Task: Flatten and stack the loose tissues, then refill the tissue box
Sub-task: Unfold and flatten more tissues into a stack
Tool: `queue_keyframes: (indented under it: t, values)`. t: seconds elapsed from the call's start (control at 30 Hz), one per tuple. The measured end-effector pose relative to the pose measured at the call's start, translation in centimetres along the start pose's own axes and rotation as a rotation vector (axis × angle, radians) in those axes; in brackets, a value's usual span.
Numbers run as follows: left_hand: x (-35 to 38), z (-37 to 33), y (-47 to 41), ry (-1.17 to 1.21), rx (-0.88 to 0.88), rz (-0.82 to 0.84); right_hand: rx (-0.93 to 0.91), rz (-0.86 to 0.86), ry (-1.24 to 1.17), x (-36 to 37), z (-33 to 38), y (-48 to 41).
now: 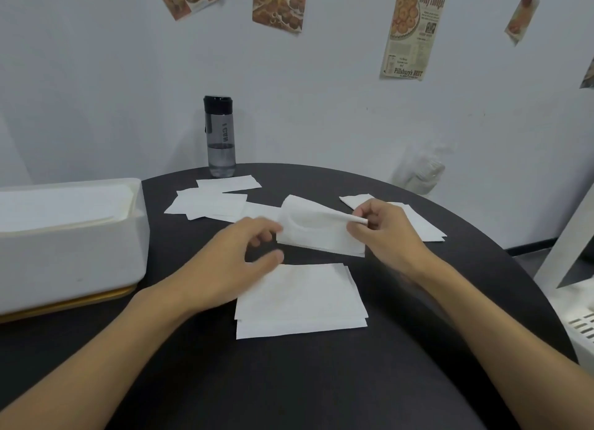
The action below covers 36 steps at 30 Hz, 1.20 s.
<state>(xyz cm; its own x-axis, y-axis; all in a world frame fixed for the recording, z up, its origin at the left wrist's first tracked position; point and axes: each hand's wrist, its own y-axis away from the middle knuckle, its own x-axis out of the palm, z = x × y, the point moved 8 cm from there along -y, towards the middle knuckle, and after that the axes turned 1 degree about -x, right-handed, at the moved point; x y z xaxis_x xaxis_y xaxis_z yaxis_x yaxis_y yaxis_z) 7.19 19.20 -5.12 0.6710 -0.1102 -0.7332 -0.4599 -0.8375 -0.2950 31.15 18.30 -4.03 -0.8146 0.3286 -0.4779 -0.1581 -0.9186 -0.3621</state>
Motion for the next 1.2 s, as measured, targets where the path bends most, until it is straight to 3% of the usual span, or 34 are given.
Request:
queue_keyframes:
  t: [0.1, 0.2, 0.37, 0.5, 0.63, 0.77, 1.2]
  values:
    - [-2.1, -0.1, -0.2, 0.248, -0.082, -0.202, -0.007, 0.118, -0.253, 1.1, 2.3, 1.0]
    - [-3.1, 0.2, 0.0, 0.464, -0.176, -0.296, -0.014, 0.224, -0.352, 2.2, 3.8, 1.9]
    - [-2.6, 0.7, 0.1, 0.551, -0.224, -0.199, 0.074, 0.404, -0.367, 3.7, 3.7, 2.9]
    - [-1.7, 0.5, 0.1, 0.485, -0.227, -0.067, 0.062, 0.413, -0.22, 3.3, 3.1, 2.6]
    - [-0.4, 0.1, 0.1, 0.219, -0.125, 0.043, 0.004, 0.541, 0.109, 4.3, 1.9, 2.7]
    - [1.3, 0.4, 0.5, -0.029, -0.078, 0.226, -0.026, 0.579, 0.274, 4.6, 1.1, 2.8]
    - [0.6, 1.9, 0.9, -0.173, -0.091, 0.389, 0.101, 0.256, 0.353, 11.2, -1.7, -7.4]
